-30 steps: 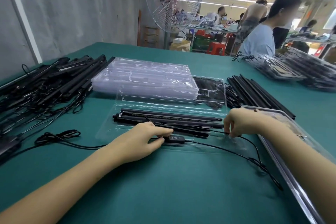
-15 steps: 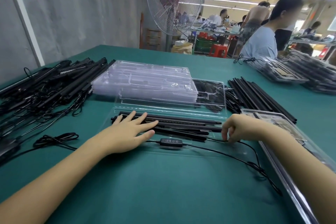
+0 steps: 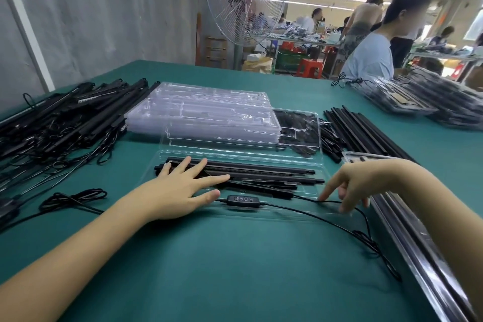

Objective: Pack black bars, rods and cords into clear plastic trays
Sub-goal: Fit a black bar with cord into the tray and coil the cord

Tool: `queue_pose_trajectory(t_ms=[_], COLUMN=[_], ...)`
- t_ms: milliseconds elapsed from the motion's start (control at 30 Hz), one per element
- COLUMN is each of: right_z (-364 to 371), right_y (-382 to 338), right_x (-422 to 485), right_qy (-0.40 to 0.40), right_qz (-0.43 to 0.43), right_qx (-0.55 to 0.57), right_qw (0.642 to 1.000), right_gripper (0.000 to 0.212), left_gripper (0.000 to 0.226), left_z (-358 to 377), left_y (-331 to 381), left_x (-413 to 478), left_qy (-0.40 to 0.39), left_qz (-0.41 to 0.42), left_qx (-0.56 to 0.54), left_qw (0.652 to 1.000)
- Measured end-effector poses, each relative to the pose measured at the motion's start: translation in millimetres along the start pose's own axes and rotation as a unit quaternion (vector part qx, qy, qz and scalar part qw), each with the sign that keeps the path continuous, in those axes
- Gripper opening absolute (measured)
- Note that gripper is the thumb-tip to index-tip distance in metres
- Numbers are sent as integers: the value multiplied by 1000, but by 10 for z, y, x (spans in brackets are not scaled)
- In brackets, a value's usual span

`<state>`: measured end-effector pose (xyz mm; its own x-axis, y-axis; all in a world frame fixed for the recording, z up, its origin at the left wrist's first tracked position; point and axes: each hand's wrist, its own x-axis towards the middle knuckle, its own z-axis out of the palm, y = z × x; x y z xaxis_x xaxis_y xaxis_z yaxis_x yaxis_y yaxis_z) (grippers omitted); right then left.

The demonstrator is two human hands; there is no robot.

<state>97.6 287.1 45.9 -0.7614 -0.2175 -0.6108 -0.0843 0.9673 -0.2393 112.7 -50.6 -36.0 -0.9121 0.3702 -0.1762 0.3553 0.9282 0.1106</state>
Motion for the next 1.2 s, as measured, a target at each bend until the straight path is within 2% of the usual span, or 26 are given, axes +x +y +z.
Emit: queue_pose_trajectory(t_ms=[100,233,300,367,433,533,733,800,867,933,1067,1133,1200], right_z=[9,59,102,144,194,248,225,198,176,162,127,115,133], right_y=[-119,-327,-403,-452,-472,-488,-411,-350,-279,-218,-178,-159,-138], right_x=[-75,-120,-114,-105,-85,-68,-115,-109,-64,-16,-18,-30,-30], right_qy=[-28,-52,-53,-42,-21,2,4,13,20,19,29,63,88], right_qz=[20,43,57,77,96,107,107,103,88,65,11,-19,-53], right_qx=[-34,-84,-127,-181,-219,-214,-240,-224,-204,-168,-11,77,143], right_qw=[999,994,989,980,971,971,965,969,975,983,999,995,984], right_gripper=[43,94,103,105,99,87,80,69,48,33,37,44,39], left_gripper=[65,86,80,63,58,63,68,66,65,66,68,62,58], left_z=[5,-22,-55,-89,-128,-173,-155,-158,-176,-189,-155,-137,-132], left_y=[45,164,213,263,310,381,453,427,409,424,466,484,509], left_x=[24,36,51,80,110,142,172,156,146,152,178,180,184], left_qy=[26,54,54,59,65,60,37,36,32,27,26,23,18], left_qz=[-4,9,6,-2,-5,-4,-18,-20,-23,-25,-17,-6,-9], left_qx=[-4,14,20,41,69,78,72,68,55,53,84,101,108], left_qw=[1000,998,998,997,995,995,997,997,998,998,996,995,994])
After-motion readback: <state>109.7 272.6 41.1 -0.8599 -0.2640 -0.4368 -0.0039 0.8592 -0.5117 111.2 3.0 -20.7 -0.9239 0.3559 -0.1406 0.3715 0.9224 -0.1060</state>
